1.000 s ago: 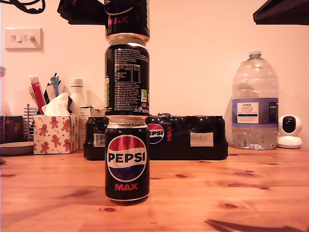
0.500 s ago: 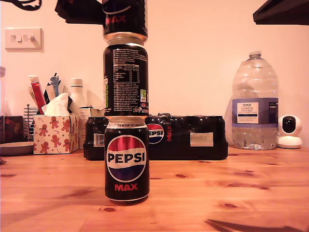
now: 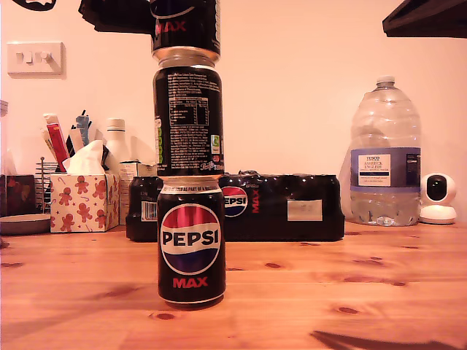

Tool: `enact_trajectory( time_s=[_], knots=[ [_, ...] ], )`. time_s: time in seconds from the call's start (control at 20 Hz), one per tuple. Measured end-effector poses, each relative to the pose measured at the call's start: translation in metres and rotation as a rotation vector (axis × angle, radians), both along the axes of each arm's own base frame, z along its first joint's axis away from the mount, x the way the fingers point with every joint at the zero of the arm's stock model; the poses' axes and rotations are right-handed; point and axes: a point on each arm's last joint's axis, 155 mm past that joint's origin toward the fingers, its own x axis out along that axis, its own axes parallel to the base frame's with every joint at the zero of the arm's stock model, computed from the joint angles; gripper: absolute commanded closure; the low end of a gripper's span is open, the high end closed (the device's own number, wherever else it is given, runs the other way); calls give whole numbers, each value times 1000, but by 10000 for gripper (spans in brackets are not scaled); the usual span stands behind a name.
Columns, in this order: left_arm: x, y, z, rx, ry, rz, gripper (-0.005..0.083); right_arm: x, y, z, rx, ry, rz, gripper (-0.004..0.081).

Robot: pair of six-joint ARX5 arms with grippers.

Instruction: Stack up the Pepsi cans on top of each other

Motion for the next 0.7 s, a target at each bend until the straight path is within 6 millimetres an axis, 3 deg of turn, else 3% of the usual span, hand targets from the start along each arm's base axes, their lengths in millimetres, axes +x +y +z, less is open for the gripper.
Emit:
enact_trajectory(
  time_s=[0.1,0.7],
  knots=[
    [1,0,0,0,-2,4,-27,0,0,0,5,5,-1,783],
    [10,3,9,-12,-47,46,-17,0,0,-1,3,8,-1,783]
  ],
)
